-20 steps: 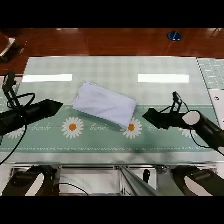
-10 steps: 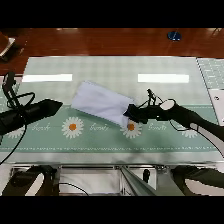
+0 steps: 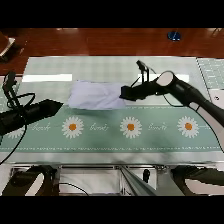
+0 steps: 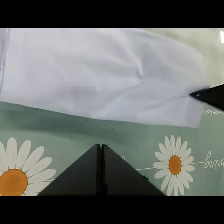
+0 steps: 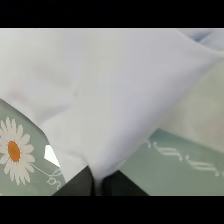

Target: Fold the shirts.

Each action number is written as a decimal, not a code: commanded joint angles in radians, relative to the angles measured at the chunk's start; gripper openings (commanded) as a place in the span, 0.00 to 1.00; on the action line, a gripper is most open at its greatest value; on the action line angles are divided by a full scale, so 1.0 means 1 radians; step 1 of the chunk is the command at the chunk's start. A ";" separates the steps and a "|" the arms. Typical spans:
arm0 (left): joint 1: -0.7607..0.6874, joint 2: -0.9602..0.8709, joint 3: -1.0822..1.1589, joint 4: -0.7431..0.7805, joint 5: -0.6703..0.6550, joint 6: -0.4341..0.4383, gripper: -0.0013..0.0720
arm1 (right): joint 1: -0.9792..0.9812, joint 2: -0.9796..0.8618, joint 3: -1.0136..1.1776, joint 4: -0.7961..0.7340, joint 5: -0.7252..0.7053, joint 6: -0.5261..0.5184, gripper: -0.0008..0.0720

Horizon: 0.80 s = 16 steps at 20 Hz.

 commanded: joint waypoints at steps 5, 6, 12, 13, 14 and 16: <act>0.000 0.001 0.000 -0.004 -0.001 0.000 0.04 | -0.178 0.093 0.318 -0.195 0.290 0.084 0.04; 0.000 0.001 0.000 -0.024 -0.002 0.000 0.04 | -0.229 0.108 0.343 -0.195 0.323 0.084 0.04; 0.000 0.001 0.000 -0.055 -0.004 0.007 0.04 | -0.588 0.257 0.406 -0.190 0.492 0.120 0.04; 0.000 0.001 0.000 -0.072 -0.004 0.006 0.04 | -0.647 0.284 0.406 -0.190 0.507 0.121 0.04; 0.000 0.001 0.000 -0.096 -0.005 0.007 0.04 | -0.713 0.312 0.406 -0.190 0.520 0.124 0.04; 0.000 0.001 0.000 -0.108 -0.010 0.007 0.04 | -0.844 0.357 0.406 -0.190 0.558 0.139 0.04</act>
